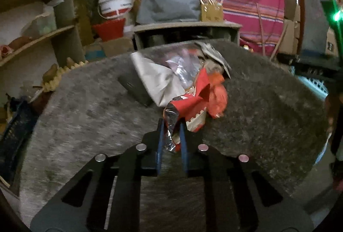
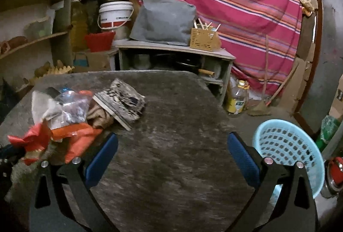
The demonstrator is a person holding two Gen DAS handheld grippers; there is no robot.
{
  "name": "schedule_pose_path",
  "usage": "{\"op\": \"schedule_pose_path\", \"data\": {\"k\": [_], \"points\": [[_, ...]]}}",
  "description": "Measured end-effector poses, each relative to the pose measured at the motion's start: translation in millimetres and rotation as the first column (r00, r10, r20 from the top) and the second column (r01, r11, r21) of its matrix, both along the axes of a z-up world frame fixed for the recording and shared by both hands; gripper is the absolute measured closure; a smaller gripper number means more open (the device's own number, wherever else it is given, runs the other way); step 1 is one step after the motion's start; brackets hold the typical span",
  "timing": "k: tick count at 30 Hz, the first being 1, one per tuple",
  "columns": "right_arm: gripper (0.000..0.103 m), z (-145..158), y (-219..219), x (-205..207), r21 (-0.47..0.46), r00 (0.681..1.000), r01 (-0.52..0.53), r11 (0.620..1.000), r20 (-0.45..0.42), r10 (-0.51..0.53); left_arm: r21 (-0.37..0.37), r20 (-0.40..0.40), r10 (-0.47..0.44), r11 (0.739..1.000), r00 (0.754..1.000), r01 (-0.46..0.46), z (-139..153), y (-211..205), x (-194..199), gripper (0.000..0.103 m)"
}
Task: Collect trash
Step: 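Reach into the pile and grasp the red chip bag with the left tool, then grasp the clear plastic bag with the right tool while the left tool holds the red chip bag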
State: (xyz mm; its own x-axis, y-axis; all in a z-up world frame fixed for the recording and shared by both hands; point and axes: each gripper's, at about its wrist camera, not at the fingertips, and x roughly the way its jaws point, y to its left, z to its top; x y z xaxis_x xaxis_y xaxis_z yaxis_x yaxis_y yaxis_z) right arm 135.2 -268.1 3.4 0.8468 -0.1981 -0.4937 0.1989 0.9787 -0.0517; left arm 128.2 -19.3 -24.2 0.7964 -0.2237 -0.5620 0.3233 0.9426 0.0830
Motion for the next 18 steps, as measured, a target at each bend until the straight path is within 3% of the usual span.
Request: {"op": "schedule_pose_path", "data": {"k": [5, 11, 18], "points": [[0.004, -6.8, 26.5, 20.5, 0.002, 0.999, -0.041, 0.999, -0.028, 0.041, -0.031, 0.066, 0.049, 0.998, 0.997, -0.047, 33.0, 31.0, 1.3, 0.092], [0.004, -10.6, 56.2, 34.8, 0.008, 0.995, -0.087, 0.996, -0.048, 0.087, -0.056, 0.111, 0.137, 0.99, 0.984, -0.132, 58.8, 60.0, 29.1, 0.093], [0.004, -17.0, 89.5, 52.0, 0.009, 0.987, -0.139, 0.99, -0.077, 0.14, -0.051, 0.144, 0.232, 0.973, 0.962, -0.227, 54.7, 87.4, 57.4, 0.093]]}}
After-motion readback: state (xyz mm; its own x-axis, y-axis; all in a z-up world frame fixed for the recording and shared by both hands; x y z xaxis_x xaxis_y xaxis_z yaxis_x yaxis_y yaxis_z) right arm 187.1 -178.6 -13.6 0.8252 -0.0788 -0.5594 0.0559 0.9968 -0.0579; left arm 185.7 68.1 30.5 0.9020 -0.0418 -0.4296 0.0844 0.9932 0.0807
